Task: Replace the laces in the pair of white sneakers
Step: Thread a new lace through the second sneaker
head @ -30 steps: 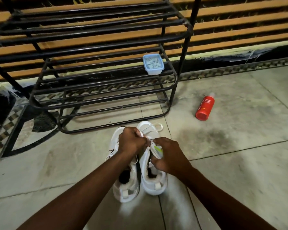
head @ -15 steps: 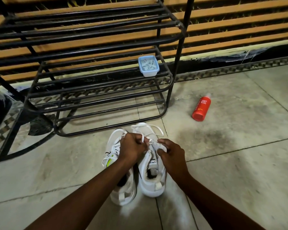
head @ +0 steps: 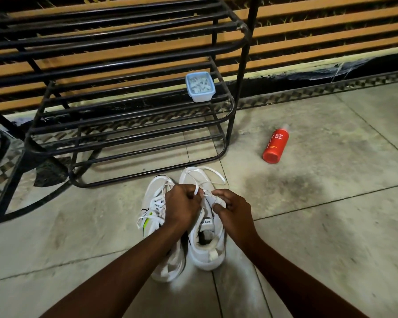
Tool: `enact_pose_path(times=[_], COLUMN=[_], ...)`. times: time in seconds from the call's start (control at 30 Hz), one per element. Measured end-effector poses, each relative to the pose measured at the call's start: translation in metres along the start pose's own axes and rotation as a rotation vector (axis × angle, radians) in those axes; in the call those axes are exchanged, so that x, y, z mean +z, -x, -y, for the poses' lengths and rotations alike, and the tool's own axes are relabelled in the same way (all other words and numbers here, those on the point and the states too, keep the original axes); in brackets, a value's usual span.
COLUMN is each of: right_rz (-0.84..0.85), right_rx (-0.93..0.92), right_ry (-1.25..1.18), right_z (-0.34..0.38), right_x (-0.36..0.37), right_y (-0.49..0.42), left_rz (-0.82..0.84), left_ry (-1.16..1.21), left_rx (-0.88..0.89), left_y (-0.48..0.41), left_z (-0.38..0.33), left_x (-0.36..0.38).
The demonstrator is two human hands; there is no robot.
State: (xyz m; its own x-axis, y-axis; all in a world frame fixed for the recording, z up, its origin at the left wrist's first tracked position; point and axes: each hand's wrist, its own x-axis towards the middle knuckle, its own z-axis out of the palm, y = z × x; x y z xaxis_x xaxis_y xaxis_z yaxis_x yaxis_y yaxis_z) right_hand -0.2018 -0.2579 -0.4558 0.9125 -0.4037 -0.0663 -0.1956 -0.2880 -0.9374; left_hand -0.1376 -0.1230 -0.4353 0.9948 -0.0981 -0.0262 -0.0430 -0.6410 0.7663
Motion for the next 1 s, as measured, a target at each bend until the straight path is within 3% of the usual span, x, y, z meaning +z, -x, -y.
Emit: enact_pose_path(times=[0.3,0.57,0.83,1.0], right_rz=[0.013,0.032,0.087,0.127], right_rx=[0.034,0.010,-0.052,0.036], right_ry=[-0.031,-0.003,0.031,-0.054], right_z=[0.000,0.000,-0.003,-0.006], right_x=[0.000,0.001,-0.006,-0.006], right_y=[0.000,-0.001,-0.005,-0.008], left_rz=[0.053,0.073,0.157,0.227], left_ry=[-0.180,-0.162,-0.392,-0.401], left_rx=[0.161,0.201,0.411,0.436], left_y=[0.006,0.005,-0.002,-0.009], left_z=[-0.001,-0.001,-0.010,-0.010], left_x=[0.000,0.000,-0.006,-0.012])
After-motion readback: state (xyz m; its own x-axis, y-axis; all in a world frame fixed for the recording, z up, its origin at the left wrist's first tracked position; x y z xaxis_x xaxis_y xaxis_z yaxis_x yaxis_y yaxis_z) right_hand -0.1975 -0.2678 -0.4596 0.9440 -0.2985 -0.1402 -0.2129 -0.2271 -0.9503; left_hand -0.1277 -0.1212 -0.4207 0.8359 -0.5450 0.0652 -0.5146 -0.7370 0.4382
